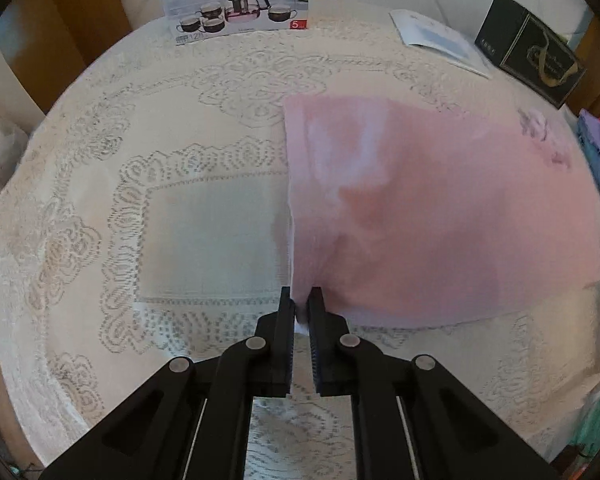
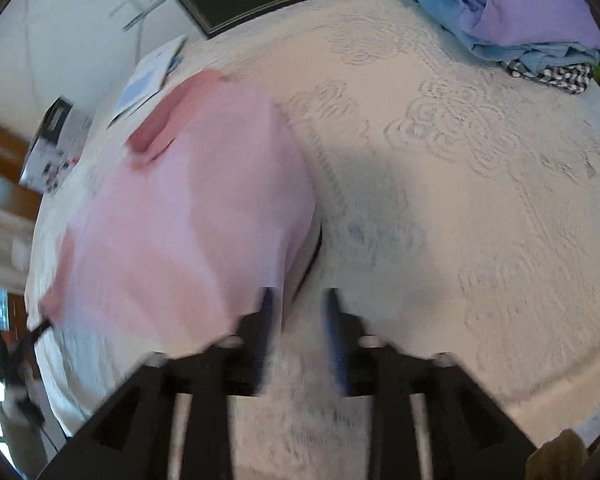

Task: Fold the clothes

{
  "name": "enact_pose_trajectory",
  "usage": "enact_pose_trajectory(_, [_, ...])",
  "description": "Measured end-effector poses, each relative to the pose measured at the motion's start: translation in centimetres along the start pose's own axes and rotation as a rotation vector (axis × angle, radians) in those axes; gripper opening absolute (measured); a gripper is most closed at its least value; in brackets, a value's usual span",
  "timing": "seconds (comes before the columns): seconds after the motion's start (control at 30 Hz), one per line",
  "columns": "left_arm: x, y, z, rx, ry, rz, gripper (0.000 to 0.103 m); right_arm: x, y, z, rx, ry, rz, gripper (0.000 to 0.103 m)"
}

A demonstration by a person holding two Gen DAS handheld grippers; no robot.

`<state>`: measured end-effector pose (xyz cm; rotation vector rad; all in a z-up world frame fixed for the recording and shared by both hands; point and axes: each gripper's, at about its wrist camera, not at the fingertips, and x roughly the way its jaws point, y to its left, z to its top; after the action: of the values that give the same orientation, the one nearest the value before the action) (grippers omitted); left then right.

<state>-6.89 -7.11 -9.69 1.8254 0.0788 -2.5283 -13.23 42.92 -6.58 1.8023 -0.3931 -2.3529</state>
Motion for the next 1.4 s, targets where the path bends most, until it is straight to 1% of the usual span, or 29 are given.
enact_pose_trajectory(0.03, [-0.6, 0.0, 0.0, -0.005, -0.009, -0.009, 0.017, 0.0, 0.4, 0.4, -0.016, -0.007, -0.009, 0.053])
enact_pose_trajectory(0.07, [-1.2, 0.1, 0.1, -0.010, -0.020, -0.020, 0.022, -0.3, 1.3, 1.0, -0.049, -0.028, -0.012, 0.053])
enact_pose_trajectory(0.1, [-1.9, 0.2, 0.1, -0.016, -0.031, -0.031, 0.034, -0.3, 2.2, 1.2, -0.083, -0.044, -0.006, 0.053])
enact_pose_trajectory(0.13, [-2.7, 0.2, 0.4, -0.022, -0.055, -0.042, 0.041, -0.9, 3.8, 1.6, -0.124, -0.058, -0.001, 0.053])
enact_pose_trajectory(0.27, [-4.6, 0.0, 2.8, -0.032, -0.142, -0.067, 0.049, -1.5, 8.4, 5.3, -0.252, -0.067, 0.003, 0.052])
enact_pose_trajectory(0.3, [-4.2, -0.2, 3.9, -0.027, -0.150, -0.056, 0.050, -1.4, 9.5, 6.2, -0.275, -0.060, 0.021, 0.046])
enact_pose_trajectory(0.33, [-3.6, -0.2, 4.7, -0.021, -0.149, -0.049, 0.050, -0.8, 10.6, 6.9, -0.299, -0.047, 0.025, 0.043])
enact_pose_trajectory(0.43, [-0.7, -0.6, 6.5, -0.015, -0.101, -0.030, 0.050, 1.3, 14.0, 9.1, -0.374, -0.008, 0.036, 0.044])
enact_pose_trajectory(0.47, [0.0, -0.6, 6.5, -0.015, -0.087, -0.025, 0.050, 2.3, 14.8, 9.7, -0.390, 0.014, 0.035, 0.046])
enact_pose_trajectory(0.53, [1.5, -0.5, 6.0, -0.022, -0.054, -0.011, 0.050, 4.3, 16.5, 11.0, -0.421, 0.059, 0.034, 0.068])
enact_pose_trajectory(0.6, [3.0, -0.3, 5.5, -0.030, -0.018, 0.002, 0.050, 5.3, 17.3, 11.4, -0.452, 0.086, 0.021, 0.070])
enact_pose_trajectory(0.63, [3.8, -0.2, 5.1, -0.032, 0.001, 0.016, 0.049, 6.2, 17.8, 11.7, -0.477, 0.103, 0.011, 0.054])
enact_pose_trajectory(0.67, [4.4, 0.0, 4.8, -0.037, 0.013, 0.026, 0.046, 7.3, 18.7, 12.0, -0.512, 0.124, -0.038, 0.033])
enact_pose_trajectory(0.7, [4.8, 0.2, 4.6, -0.042, 0.022, 0.034, 0.040, 8.5, 19.4, 12.4, -0.537, 0.162, -0.076, 0.003])
enact_pose_trajectory(0.73, [4.9, 0.4, 4.4, -0.055, 0.015, 0.024, 0.040, 8.6, 19.9, 13.0, -0.537, 0.161, -0.054, 0.004])
enact_pose_trajectory(0.8, [4.8, 0.9, 4.2, -0.069, 0.021, 0.016, 0.040, 6.8, 20.2, 14.6, -0.516, 0.085, -0.025, 0.004])
enact_pose_trajectory(0.83, [4.7, 1.0, 4.1, -0.071, 0.025, 0.019, 0.040, 6.0, 20.3, 15.5, -0.506, 0.047, -0.010, 0.012])
enact_pose_trajectory(0.87, [4.5, 1.1, 4.0, -0.069, 0.029, 0.024, 0.040, 4.7, 20.2, 16.7, -0.483, -0.011, -0.043, 0.021])
enact_pose_trajectory(0.9, [4.0, 1.2, 4.1, -0.071, 0.021, 0.025, 0.040, 4.0, 20.2, 17.6, -0.477, -0.053, -0.110, 0.047])
enact_pose_trajectory(0.93, [3.6, 1.3, 4.3, -0.073, 0.010, 0.025, 0.040, 3.5, 20.4, 18.5, -0.479, -0.098, -0.201, 0.069])
enact_pose_trajectory(0.97, [3.1, 1.5, 4.4, -0.075, -0.002, 0.026, 0.040, 3.0, 20.5, 19.4, -0.483, -0.139, -0.273, 0.072])
enact_pose_trajectory(1.0, [2.6, 1.7, 4.8, -0.081, -0.021, 0.025, 0.040, 2.9, 20.6, 19.9, -0.492, -0.144, -0.282, 0.072])
enact_pose_trajectory(1.1, [2.0, 1.9, 6.2, -0.081, -0.058, 0.023, 0.041, 4.9, 21.3, 20.9, -0.540, -0.002, -0.150, 0.069])
enact_pose_trajectory(1.2, [2.8, 1.4, 7.2, -0.058, -0.044, 0.012, 0.041, 8.9, 22.1, 20.3, -0.608, 0.108, -0.236, 0.068])
enact_pose_trajectory(1.23, [3.2, 1.3, 7.4, -0.051, -0.038, 0.002, 0.041, 10.1, 22.2, 19.9, -0.613, 0.139, -0.254, 0.064])
enact_pose_trajectory(1.27, [3.7, 1.0, 7.6, -0.042, -0.030, -0.010, 0.041, 11.0, 22.0, 19.4, -0.619, 0.175, -0.255, 0.056])
enact_pose_trajectory(1.3, [4.1, 0.6, 7.7, -0.027, -0.020, -0.020, 0.041, 12.0, 21.9, 19.0, -0.626, 0.211, -0.255, 0.021])
enact_pose_trajectory(1.33, [4.7, 0.2, 8.0, -0.009, -0.009, -0.018, 0.041, 12.8, 21.8, 18.4, -0.637, 0.245, -0.261, 0.002])
enact_pose_trajectory(1.4, [5.4, -0.8, 7.8, 0.033, 0.010, 0.029, 0.039, 12.9, 21.8, 18.0, -0.663, 0.193, -0.309, 0.002])
